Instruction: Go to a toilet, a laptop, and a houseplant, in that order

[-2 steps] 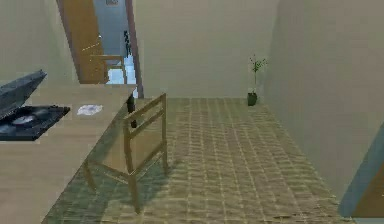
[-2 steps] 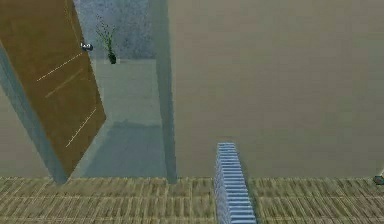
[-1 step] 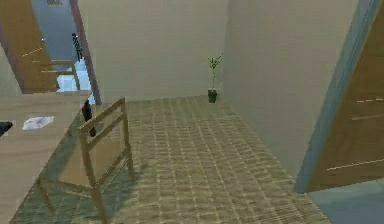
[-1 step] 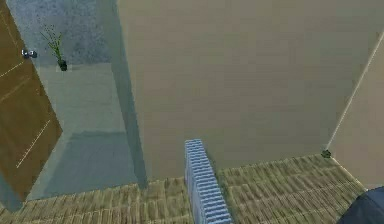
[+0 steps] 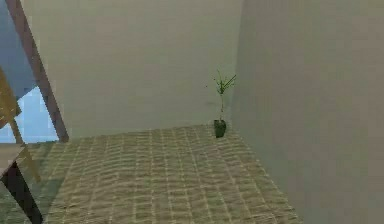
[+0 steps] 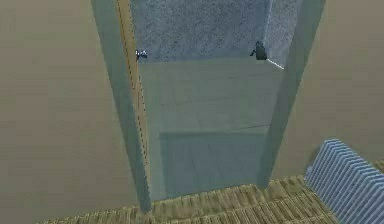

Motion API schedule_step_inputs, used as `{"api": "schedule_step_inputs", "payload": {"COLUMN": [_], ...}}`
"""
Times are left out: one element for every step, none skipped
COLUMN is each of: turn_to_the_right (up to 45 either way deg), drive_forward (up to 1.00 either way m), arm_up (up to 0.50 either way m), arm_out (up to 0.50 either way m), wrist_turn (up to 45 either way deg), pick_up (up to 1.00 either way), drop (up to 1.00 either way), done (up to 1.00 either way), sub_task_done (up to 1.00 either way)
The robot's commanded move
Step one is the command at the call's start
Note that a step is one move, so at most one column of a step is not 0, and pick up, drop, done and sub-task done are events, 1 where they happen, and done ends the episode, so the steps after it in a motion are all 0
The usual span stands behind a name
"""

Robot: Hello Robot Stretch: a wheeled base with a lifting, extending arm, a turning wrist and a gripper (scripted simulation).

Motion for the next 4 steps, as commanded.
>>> {"api": "schedule_step_inputs", "payload": {"turn_to_the_right": [18.0, 0.0, -18.0, 0.0], "drive_forward": [0.0, 0.15, 0.0, 0.95], "arm_up": [0.0, 0.0, 0.0, 0.0], "arm_out": [0.0, 0.0, 0.0, 0.0], "wrist_turn": [0.0, 0.0, 0.0, 0.0], "pick_up": [0.0, 0.0, 0.0, 0.0], "drop": [0.0, 0.0, 0.0, 0.0], "done": [0.0, 0.0, 0.0, 0.0], "sub_task_done": [0.0, 0.0, 0.0, 0.0]}}
